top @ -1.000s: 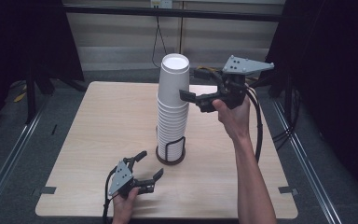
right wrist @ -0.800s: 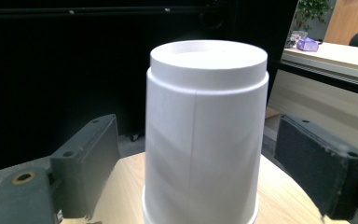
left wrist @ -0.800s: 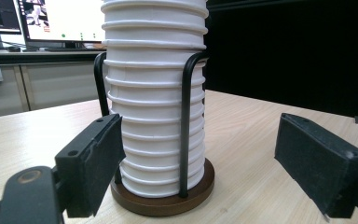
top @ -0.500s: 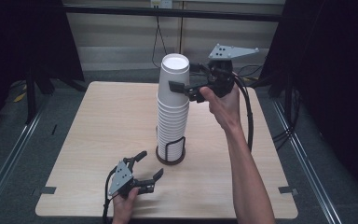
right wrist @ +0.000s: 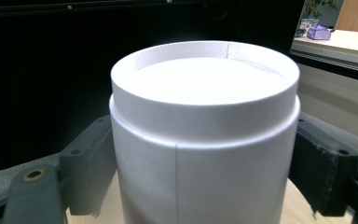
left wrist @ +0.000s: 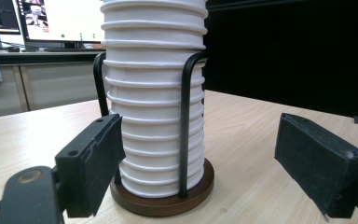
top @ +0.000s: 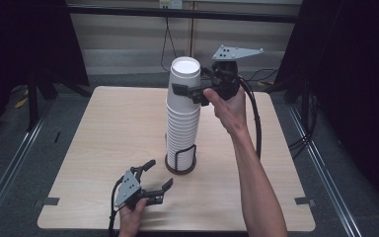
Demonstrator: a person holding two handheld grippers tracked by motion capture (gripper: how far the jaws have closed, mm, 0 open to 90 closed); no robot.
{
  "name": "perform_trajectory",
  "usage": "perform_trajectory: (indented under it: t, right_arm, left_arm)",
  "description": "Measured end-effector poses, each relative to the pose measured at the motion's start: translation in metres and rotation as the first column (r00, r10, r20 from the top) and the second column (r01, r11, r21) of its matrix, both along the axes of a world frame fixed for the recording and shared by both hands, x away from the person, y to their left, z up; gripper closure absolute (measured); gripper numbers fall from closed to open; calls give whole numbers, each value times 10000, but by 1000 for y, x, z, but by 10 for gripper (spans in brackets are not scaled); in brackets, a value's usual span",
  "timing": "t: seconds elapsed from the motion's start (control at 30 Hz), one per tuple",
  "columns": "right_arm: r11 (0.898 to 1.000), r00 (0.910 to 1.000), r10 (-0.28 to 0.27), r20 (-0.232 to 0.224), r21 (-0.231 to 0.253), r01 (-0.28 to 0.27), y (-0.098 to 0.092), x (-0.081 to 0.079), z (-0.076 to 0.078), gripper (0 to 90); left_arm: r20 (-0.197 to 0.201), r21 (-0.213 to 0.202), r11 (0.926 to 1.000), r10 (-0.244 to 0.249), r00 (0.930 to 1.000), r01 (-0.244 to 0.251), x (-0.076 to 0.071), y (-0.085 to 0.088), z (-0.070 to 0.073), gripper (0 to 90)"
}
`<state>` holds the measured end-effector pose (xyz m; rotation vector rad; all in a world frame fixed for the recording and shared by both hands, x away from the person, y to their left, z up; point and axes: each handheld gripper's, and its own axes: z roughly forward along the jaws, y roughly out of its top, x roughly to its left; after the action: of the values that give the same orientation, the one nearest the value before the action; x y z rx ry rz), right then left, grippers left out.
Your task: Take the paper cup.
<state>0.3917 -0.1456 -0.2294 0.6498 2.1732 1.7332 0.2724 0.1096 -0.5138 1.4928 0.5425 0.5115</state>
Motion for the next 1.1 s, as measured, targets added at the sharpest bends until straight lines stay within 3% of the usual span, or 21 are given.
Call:
perform_trajectory:
  t: [0.77, 1.1]
  right_arm:
    - [9989, 9988, -60, 485, 478, 37, -3, -4, 8, 213]
    - [9945, 9985, -68, 546, 1050, 10, -7, -5, 14, 216]
  left_arm:
    - [-1, 0, 10000, 2, 10000, -2, 0, 0, 0, 153]
    - [-21, 7, 10000, 41, 10000, -41, 0, 0, 0, 153]
